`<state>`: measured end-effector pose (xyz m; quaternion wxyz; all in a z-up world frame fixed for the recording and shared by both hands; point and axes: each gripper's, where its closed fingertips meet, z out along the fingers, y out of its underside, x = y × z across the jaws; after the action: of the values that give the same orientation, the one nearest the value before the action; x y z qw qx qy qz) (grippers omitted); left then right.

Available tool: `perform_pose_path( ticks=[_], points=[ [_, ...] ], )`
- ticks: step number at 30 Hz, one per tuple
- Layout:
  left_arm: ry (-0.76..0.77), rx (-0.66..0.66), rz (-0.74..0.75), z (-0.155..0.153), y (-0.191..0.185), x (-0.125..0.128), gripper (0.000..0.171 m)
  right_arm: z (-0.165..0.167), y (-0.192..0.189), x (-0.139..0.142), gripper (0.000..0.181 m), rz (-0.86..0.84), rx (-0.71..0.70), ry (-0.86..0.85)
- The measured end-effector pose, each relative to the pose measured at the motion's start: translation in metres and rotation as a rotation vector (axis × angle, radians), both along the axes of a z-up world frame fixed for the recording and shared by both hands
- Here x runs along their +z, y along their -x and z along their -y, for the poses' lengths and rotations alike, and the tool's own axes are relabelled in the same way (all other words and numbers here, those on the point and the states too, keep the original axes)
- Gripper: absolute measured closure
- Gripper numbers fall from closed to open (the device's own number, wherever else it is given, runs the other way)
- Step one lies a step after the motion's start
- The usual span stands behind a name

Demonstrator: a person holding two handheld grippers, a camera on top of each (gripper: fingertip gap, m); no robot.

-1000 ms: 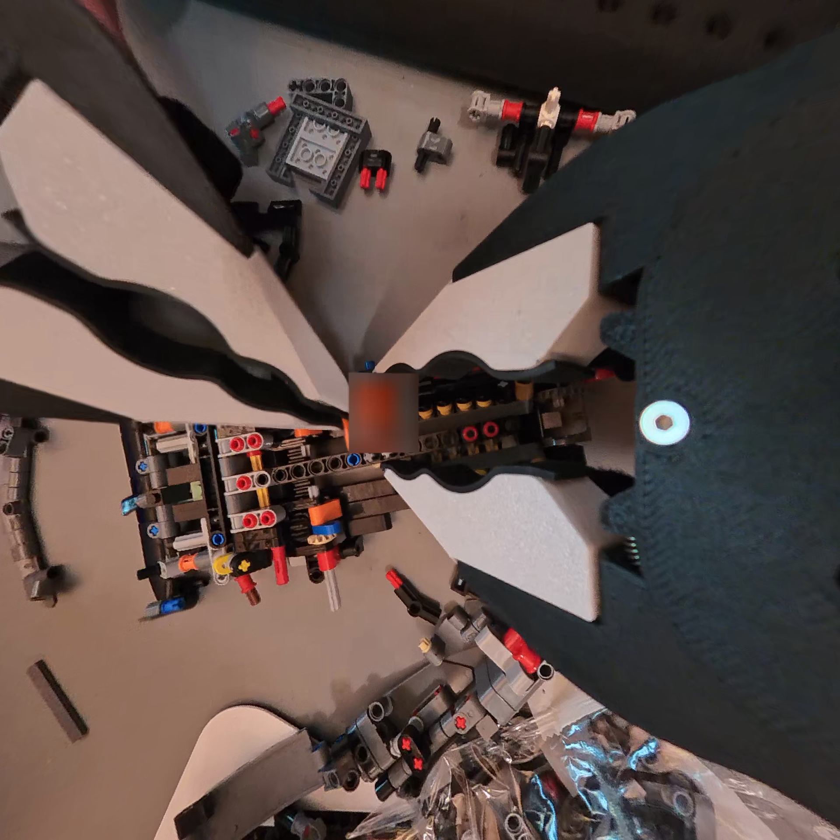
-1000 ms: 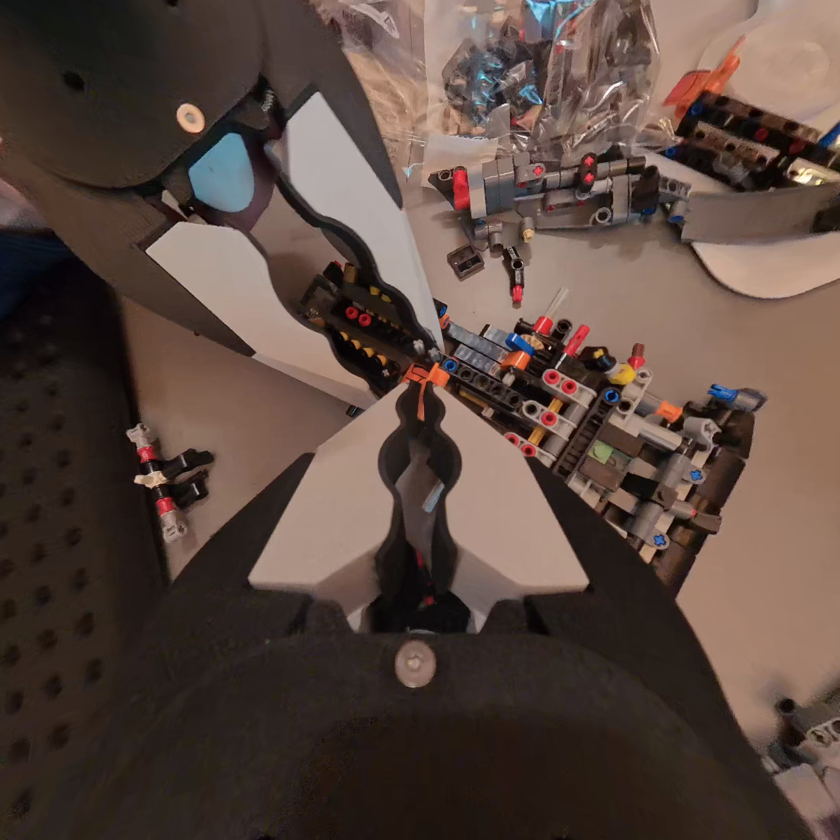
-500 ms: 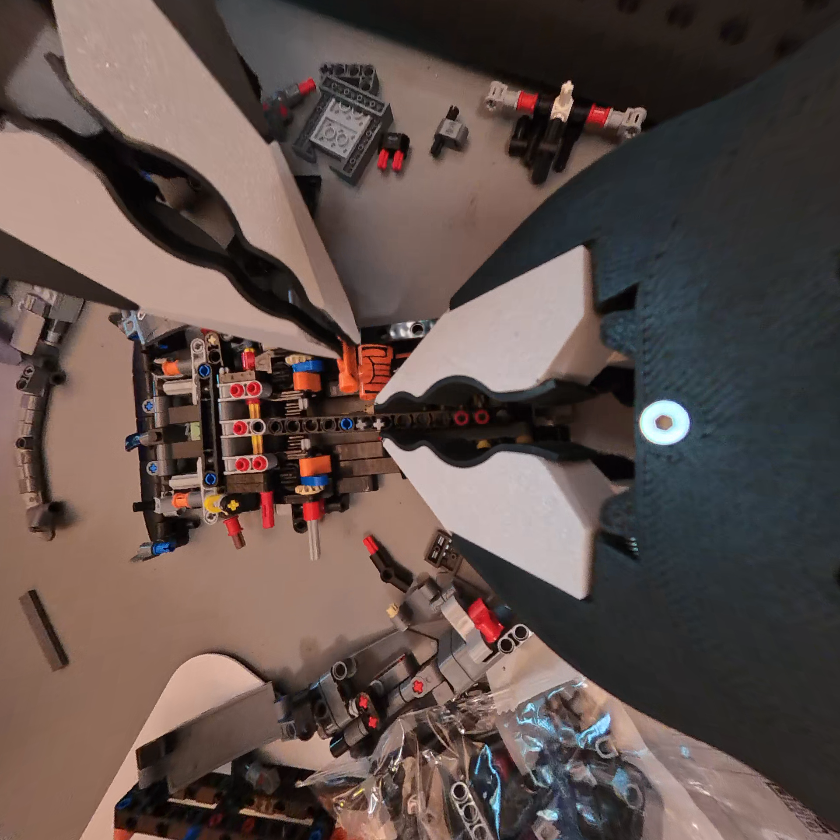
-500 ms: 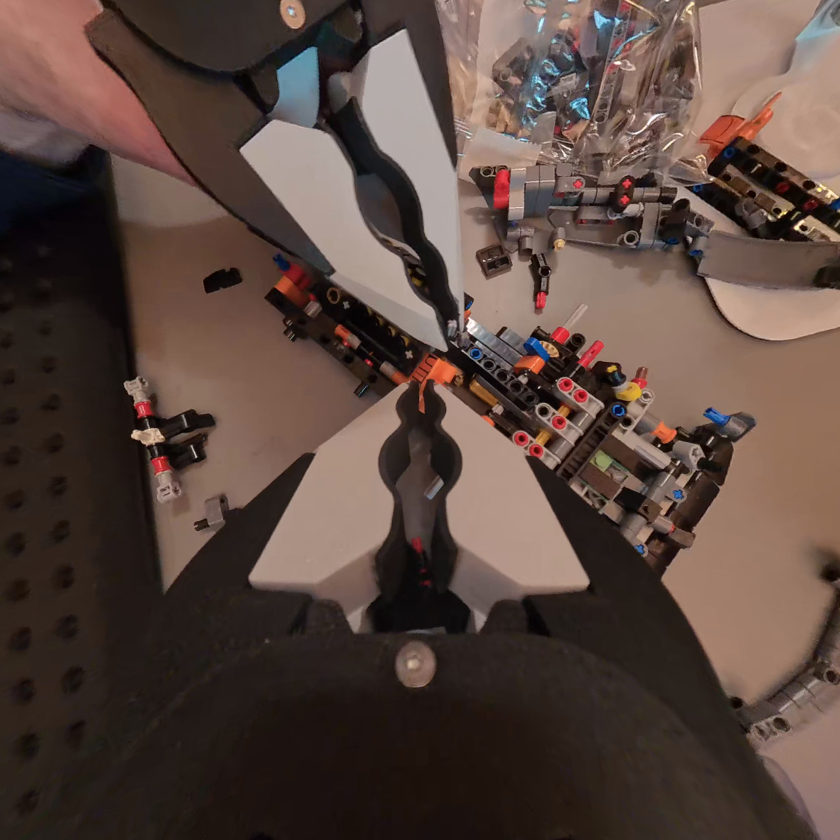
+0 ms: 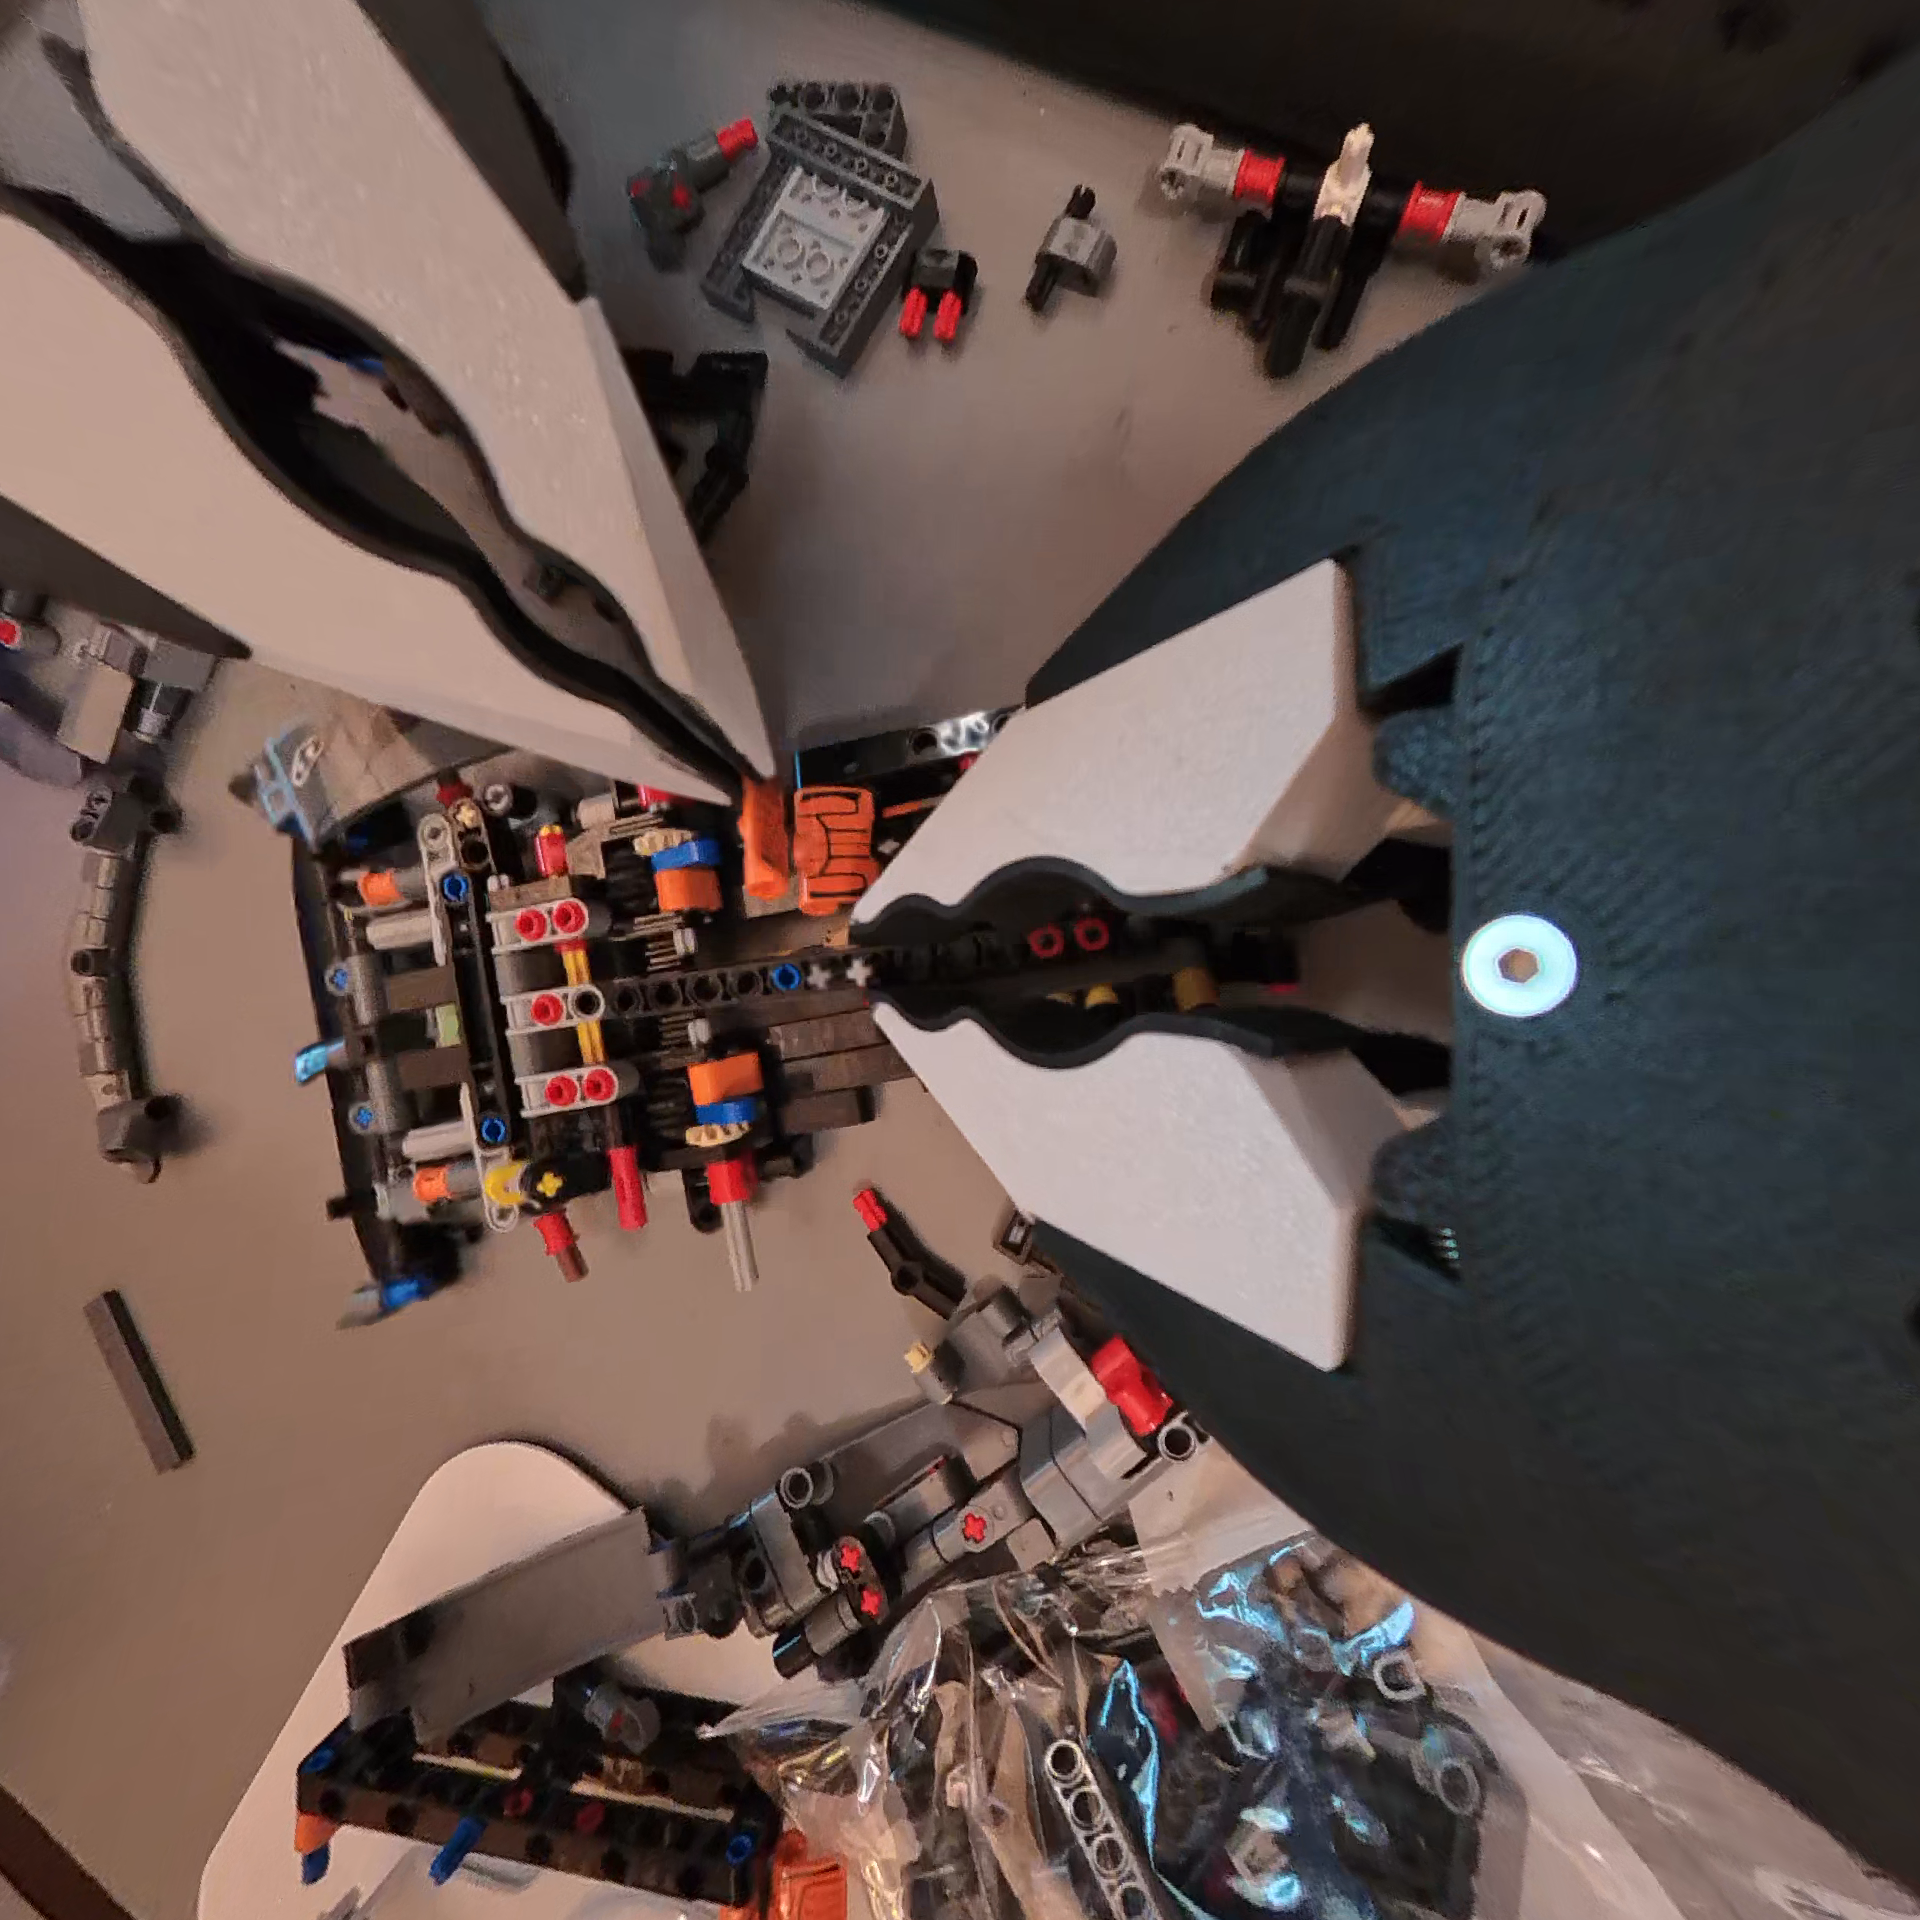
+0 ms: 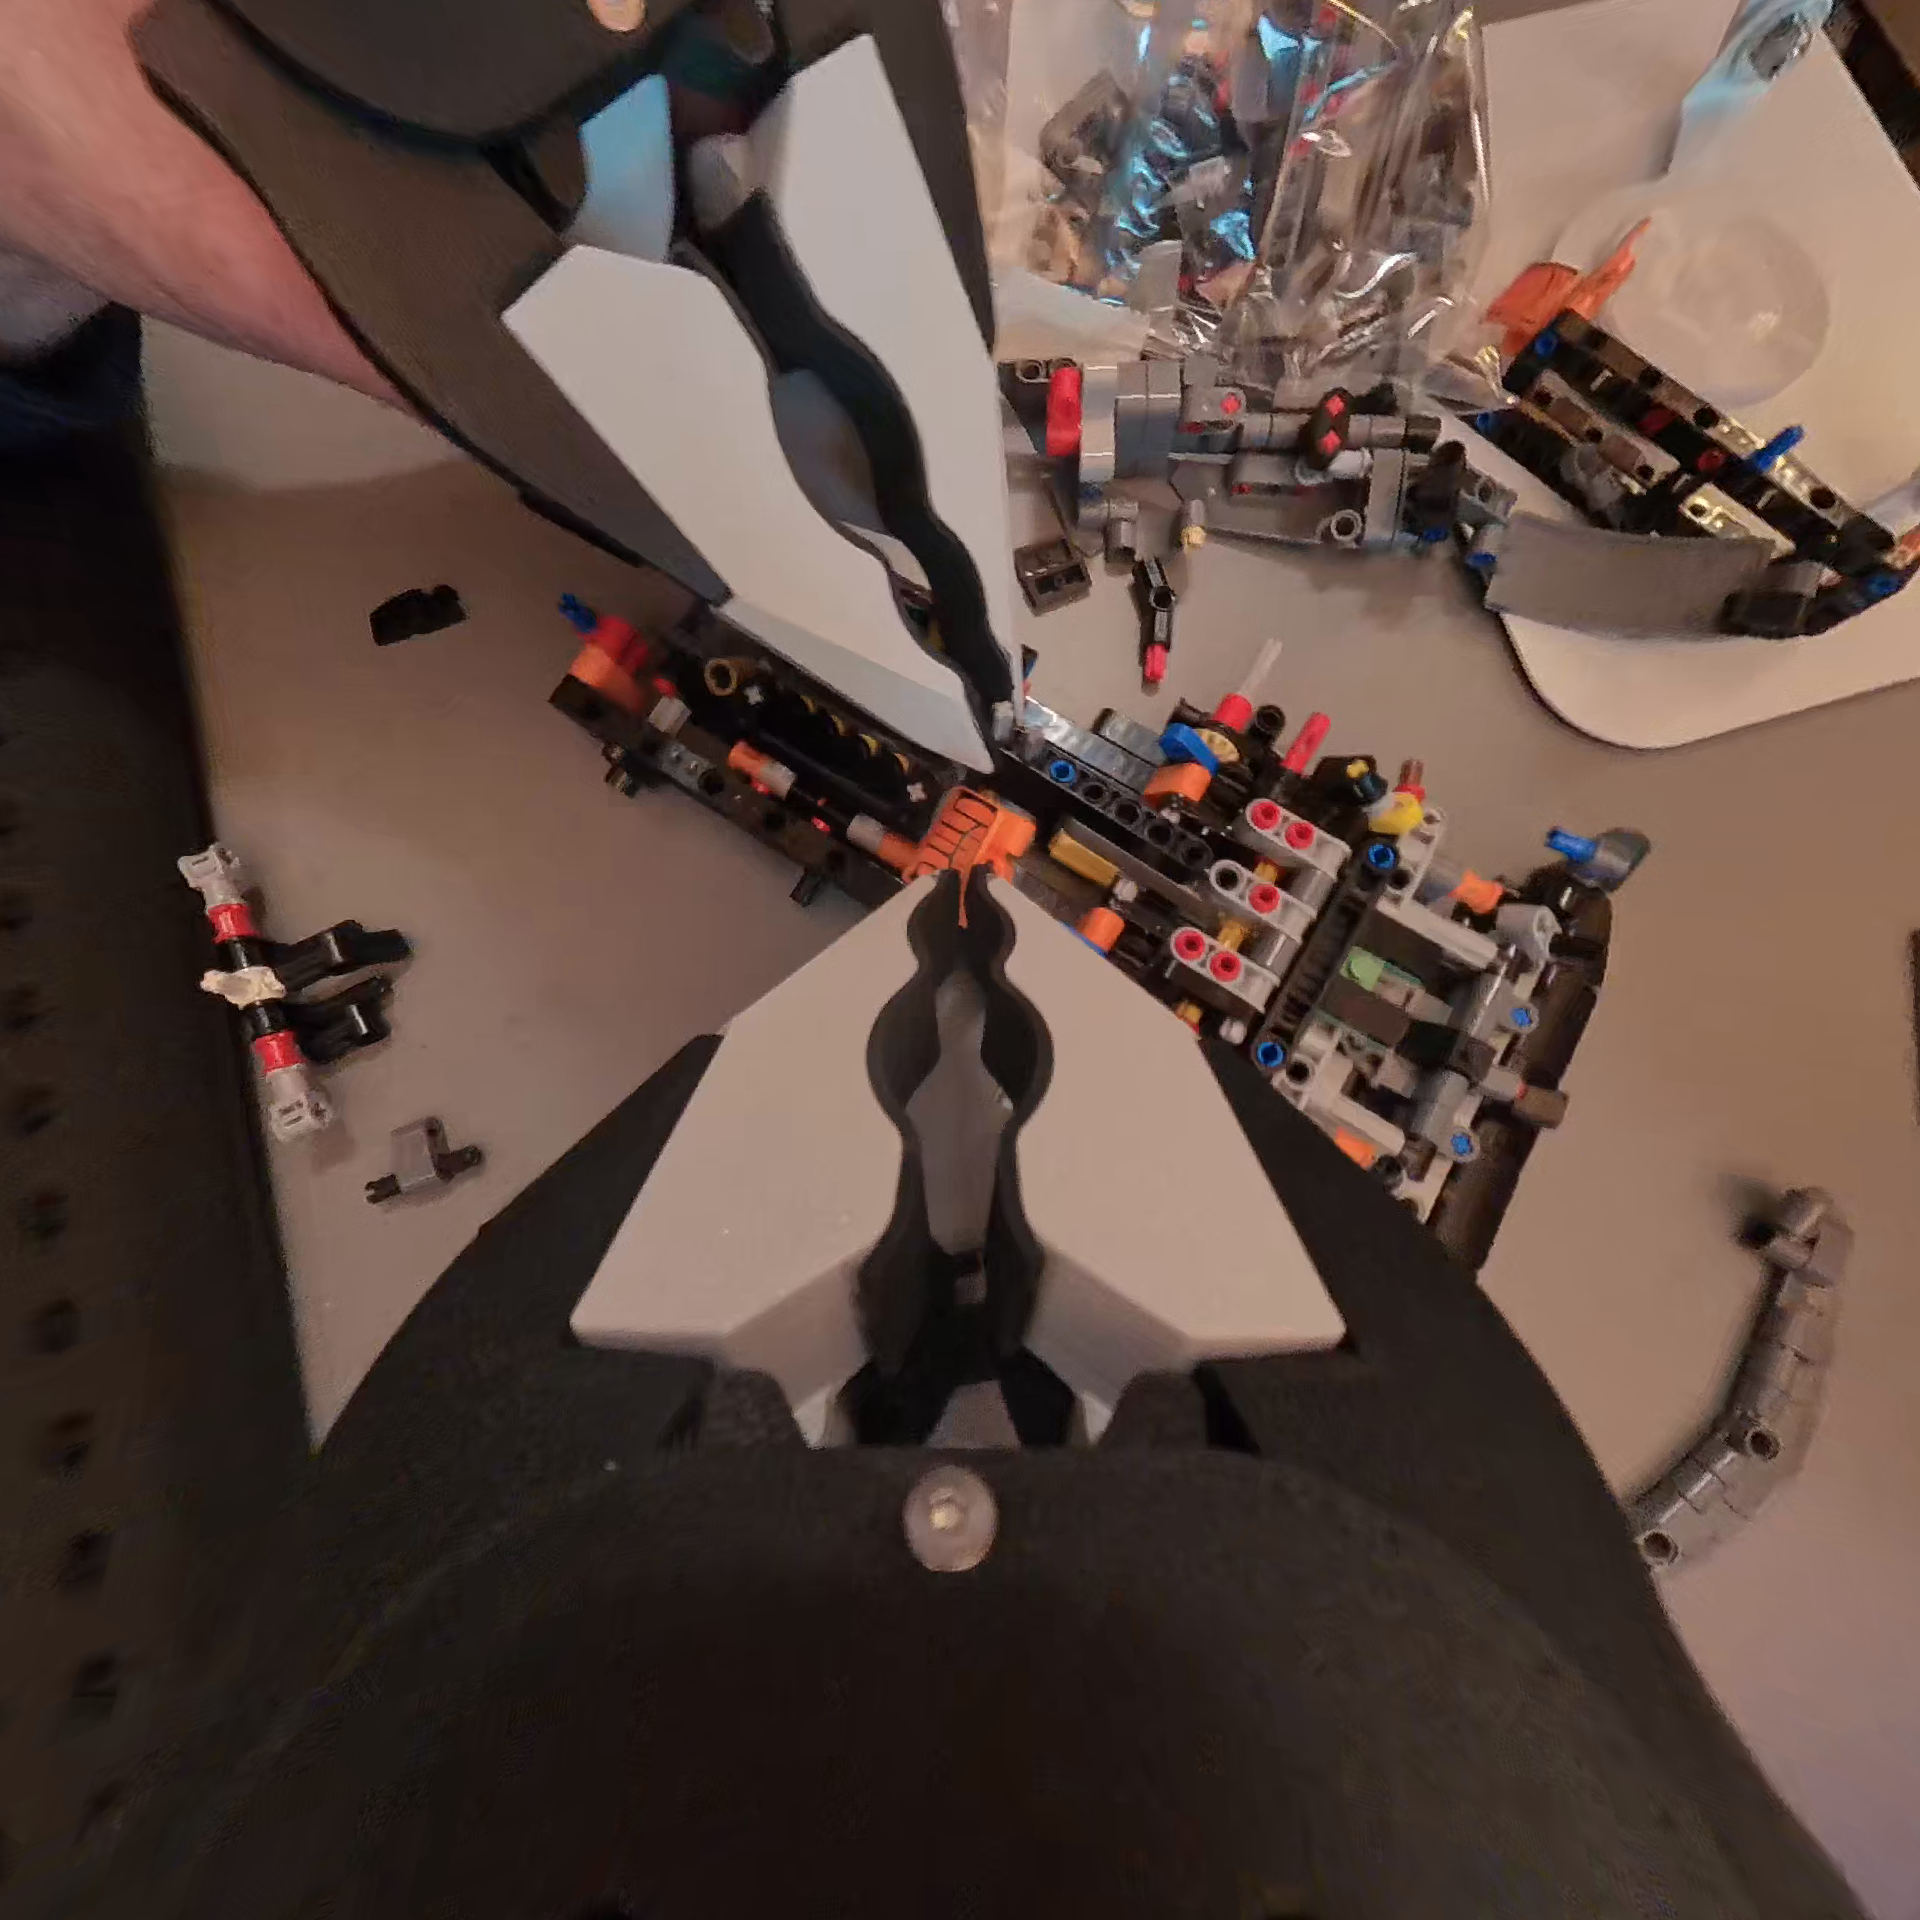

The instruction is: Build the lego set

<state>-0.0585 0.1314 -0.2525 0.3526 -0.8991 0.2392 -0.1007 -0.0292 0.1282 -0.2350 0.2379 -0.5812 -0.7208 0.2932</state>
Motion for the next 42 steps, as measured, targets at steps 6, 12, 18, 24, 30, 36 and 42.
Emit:
perform_pose_path(
  ticks=[6,12,18,24,30,36,42],
  points=[
    [0.005,0.061,-0.003,0.001,0.023,0.000,0.166,-0.005,-0.005,0.024,0.181,-0.094,-0.014,0.063],
    [0.006,-0.011,0.028,-0.001,-0.005,0.000,0.166,-0.011,-0.005,-0.009,0.165,0.048,-0.026,-0.026],
    [0.018,-0.031,0.044,0.004,-0.006,0.000,0.166,-0.038,-0.027,-0.004,0.160,0.074,-0.073,0.065],
    [0.005,-0.030,0.013,0.002,-0.003,0.001,0.167,-0.025,-0.044,-0.012,0.156,0.152,0.020,0.039],
    [-0.003,-0.032,-0.023,0.000,-0.006,0.001,0.167,-0.014,-0.030,-0.024,0.168,0.195,-0.040,0.045],
    [-0.025,-0.024,-0.036,-0.005,-0.011,0.002,0.156,-0.017,-0.025,-0.024,0.175,0.178,-0.062,0.012],
    [-0.046,0.016,-0.117,-0.014,-0.010,-0.001,0.161,-0.024,-0.027,-0.024,0.176,0.197,-0.112,-0.043]
  ],
)
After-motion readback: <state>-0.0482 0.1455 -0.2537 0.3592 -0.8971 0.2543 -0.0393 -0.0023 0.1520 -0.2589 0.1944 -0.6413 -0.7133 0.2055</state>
